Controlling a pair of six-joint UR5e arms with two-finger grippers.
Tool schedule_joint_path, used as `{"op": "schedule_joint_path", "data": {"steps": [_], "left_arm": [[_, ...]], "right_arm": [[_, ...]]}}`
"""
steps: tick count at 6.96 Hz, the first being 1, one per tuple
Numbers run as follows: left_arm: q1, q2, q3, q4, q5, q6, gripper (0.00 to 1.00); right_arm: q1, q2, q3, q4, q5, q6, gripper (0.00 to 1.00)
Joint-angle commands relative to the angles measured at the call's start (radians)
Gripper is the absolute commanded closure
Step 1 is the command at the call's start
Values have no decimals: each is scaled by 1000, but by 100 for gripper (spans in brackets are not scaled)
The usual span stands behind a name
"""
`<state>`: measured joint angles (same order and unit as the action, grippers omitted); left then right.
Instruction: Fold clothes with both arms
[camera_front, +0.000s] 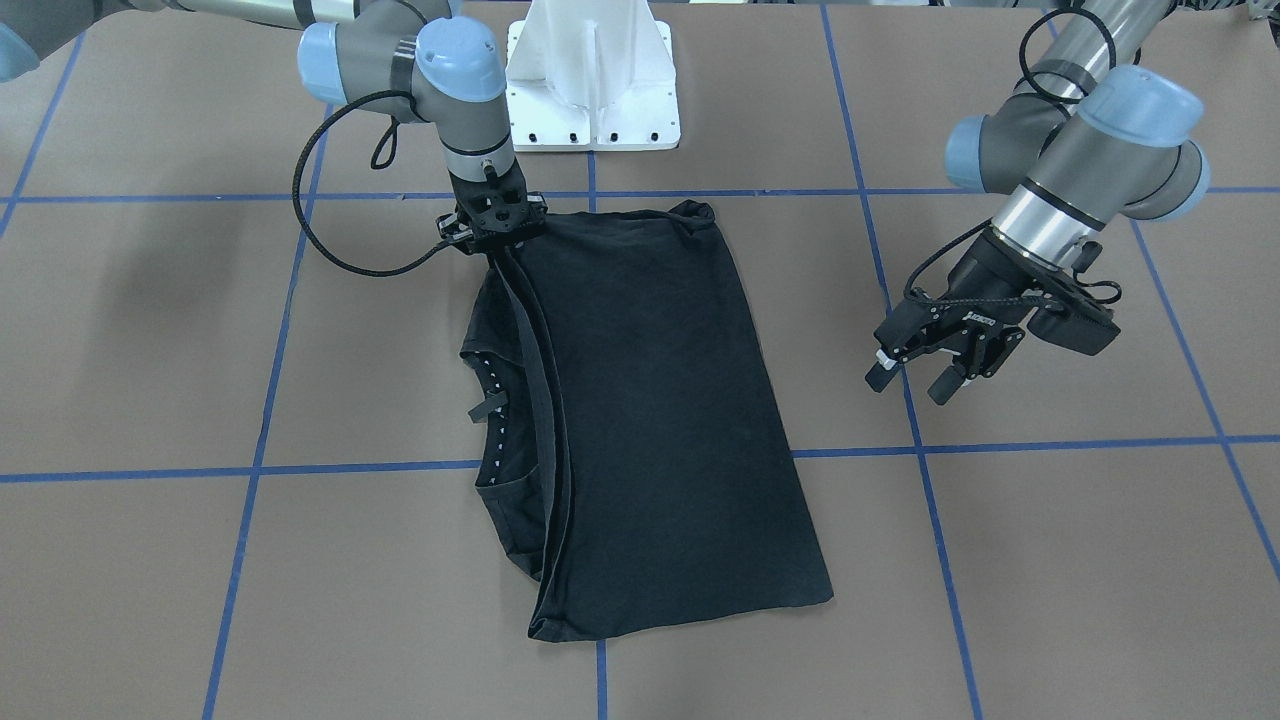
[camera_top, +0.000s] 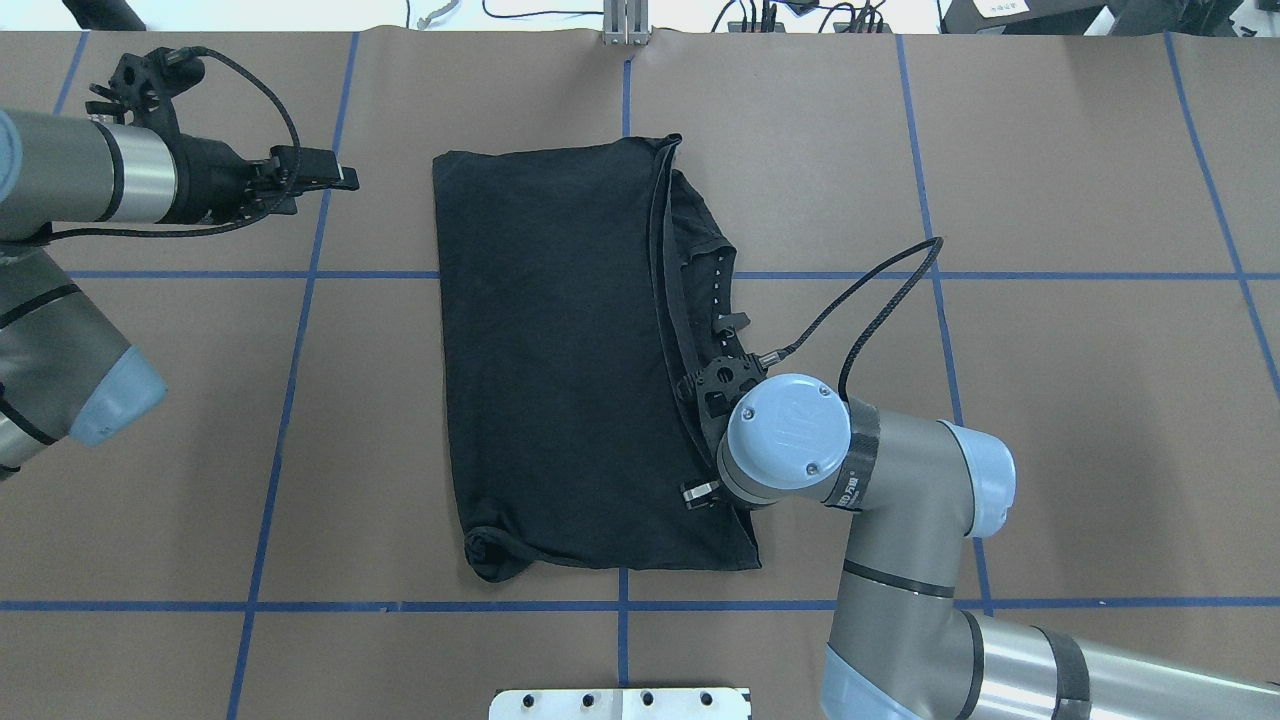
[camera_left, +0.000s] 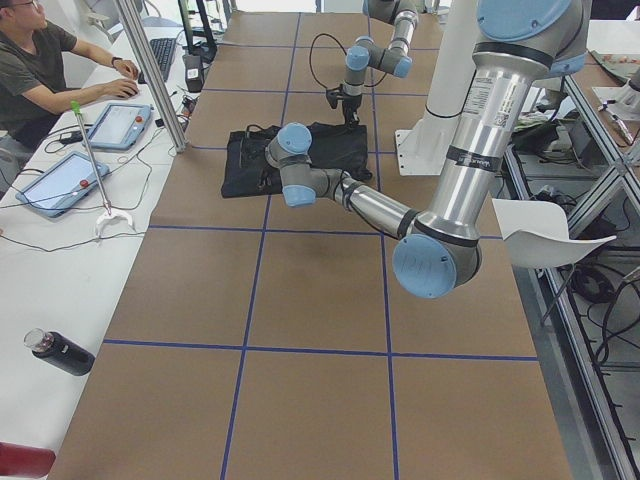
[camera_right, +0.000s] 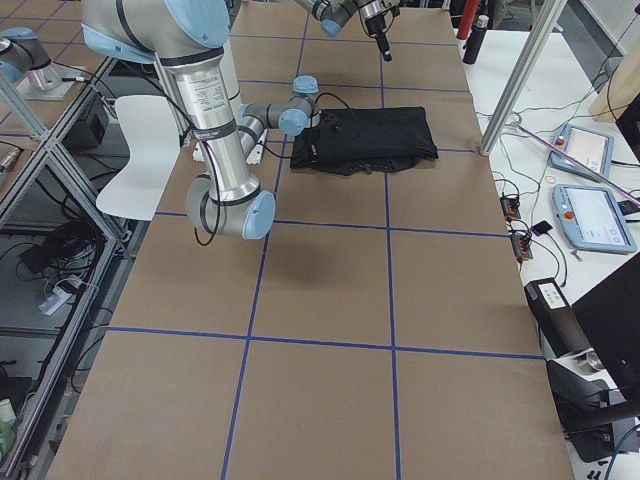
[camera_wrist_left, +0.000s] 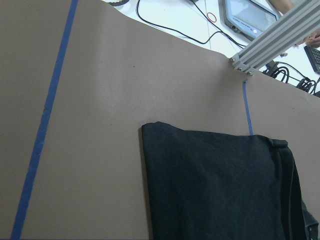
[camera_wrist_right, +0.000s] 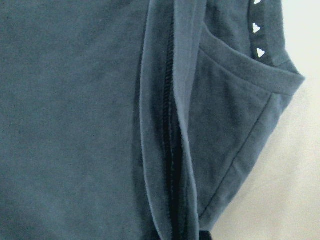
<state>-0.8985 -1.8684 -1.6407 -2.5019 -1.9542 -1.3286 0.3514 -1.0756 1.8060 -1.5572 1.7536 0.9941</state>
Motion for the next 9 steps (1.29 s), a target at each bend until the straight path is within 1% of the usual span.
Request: {"op": "schedule_joint_path", "data": {"steps": [1,3,6,7,9], "left_arm": [[3,-2,1,0,1,-1,0],[6,-2,4,0,3,-3,0],[9,-2,5,0,5,-1,0],[9,-3,7,0,5,-1,0],[9,-2,9,0,5,2,0]], "right_arm": [[23,-13,0,0,10,-2,64],[23,-26,-10,0,6,0,47],[38,-32,-10,0,7,0,47],[60,-21,-8,0,30,0,48],[72,-3,-2,5,35,2,46]]}}
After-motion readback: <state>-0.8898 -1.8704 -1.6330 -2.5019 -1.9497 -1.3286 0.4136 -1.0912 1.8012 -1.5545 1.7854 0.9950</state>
